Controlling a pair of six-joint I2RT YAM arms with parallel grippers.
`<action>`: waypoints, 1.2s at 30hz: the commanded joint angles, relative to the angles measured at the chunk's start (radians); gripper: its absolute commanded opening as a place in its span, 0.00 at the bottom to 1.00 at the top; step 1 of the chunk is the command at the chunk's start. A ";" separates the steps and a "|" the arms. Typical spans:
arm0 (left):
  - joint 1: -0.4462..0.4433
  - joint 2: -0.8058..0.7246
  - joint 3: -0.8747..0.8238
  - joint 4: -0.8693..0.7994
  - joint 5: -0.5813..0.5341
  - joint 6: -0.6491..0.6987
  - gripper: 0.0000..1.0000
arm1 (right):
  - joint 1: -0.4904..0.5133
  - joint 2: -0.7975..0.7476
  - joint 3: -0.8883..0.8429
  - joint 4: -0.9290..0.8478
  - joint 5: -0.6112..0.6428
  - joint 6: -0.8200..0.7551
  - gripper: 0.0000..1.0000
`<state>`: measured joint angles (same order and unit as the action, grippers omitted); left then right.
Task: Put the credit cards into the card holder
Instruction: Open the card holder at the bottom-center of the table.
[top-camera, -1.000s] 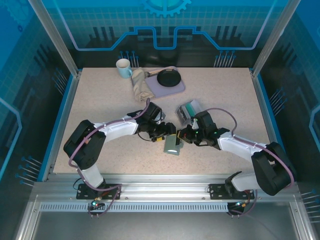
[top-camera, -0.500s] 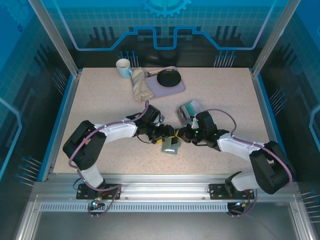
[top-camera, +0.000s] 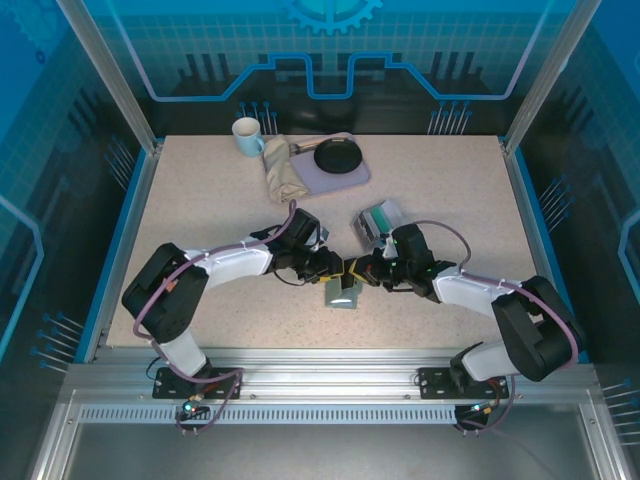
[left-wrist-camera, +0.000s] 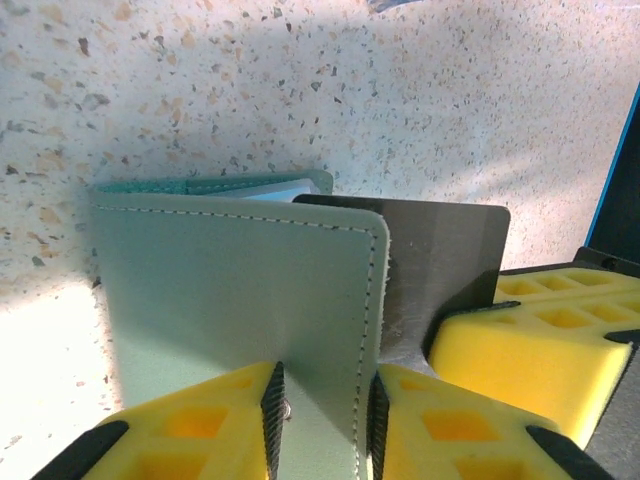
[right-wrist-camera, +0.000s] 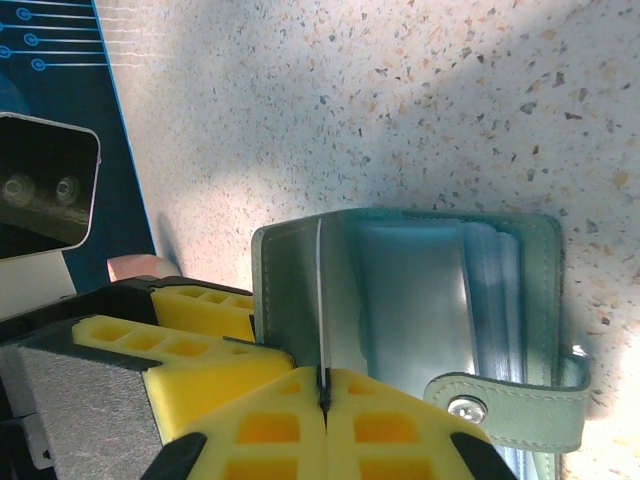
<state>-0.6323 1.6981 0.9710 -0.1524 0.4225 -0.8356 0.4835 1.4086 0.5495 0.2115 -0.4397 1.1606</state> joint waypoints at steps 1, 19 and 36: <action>-0.003 -0.035 -0.008 -0.030 -0.002 0.011 0.25 | -0.010 0.006 0.004 0.029 -0.032 0.007 0.00; 0.143 -0.127 -0.119 -0.052 0.080 0.080 0.08 | 0.087 0.029 0.239 -0.590 0.340 -0.245 0.00; 0.161 -0.076 -0.169 -0.128 0.005 0.187 0.08 | 0.087 0.014 0.319 -0.678 0.392 -0.341 0.00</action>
<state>-0.4774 1.6035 0.8196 -0.2344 0.4522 -0.6849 0.5625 1.4506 0.8345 -0.4133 -0.0772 0.8543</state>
